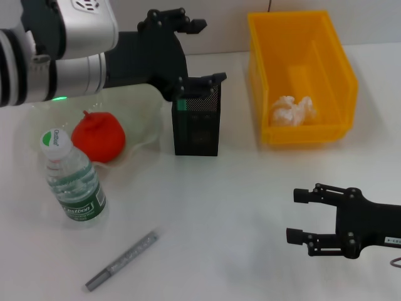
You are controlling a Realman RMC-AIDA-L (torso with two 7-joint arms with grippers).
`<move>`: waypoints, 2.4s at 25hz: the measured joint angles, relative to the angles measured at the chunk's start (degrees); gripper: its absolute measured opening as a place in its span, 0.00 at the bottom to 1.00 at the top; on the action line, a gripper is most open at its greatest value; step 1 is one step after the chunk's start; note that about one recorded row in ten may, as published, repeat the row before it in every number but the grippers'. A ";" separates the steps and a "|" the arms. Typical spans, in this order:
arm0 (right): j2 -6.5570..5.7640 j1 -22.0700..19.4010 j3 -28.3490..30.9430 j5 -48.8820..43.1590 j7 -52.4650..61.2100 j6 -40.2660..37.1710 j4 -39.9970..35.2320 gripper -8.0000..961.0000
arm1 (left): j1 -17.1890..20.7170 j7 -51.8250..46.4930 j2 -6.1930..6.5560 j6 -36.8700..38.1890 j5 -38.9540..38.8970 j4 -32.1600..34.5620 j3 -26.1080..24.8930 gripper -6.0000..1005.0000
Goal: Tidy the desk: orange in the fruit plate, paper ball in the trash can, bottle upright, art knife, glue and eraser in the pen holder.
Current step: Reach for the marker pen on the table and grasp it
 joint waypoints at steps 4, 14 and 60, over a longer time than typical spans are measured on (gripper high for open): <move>-0.14 -0.06 1.25 -0.29 -0.03 0.01 -0.02 0.87 | 1.89 -6.94 -0.02 6.09 5.00 6.35 0.09 0.79; -0.76 -0.19 3.14 -0.50 -0.04 0.86 -0.03 0.87 | 2.32 -26.54 -0.20 18.63 12.61 14.80 0.77 0.79; -0.97 1.00 5.38 -0.23 -3.13 5.36 0.06 0.87 | -3.74 -67.94 -0.69 29.11 37.48 4.57 19.58 0.79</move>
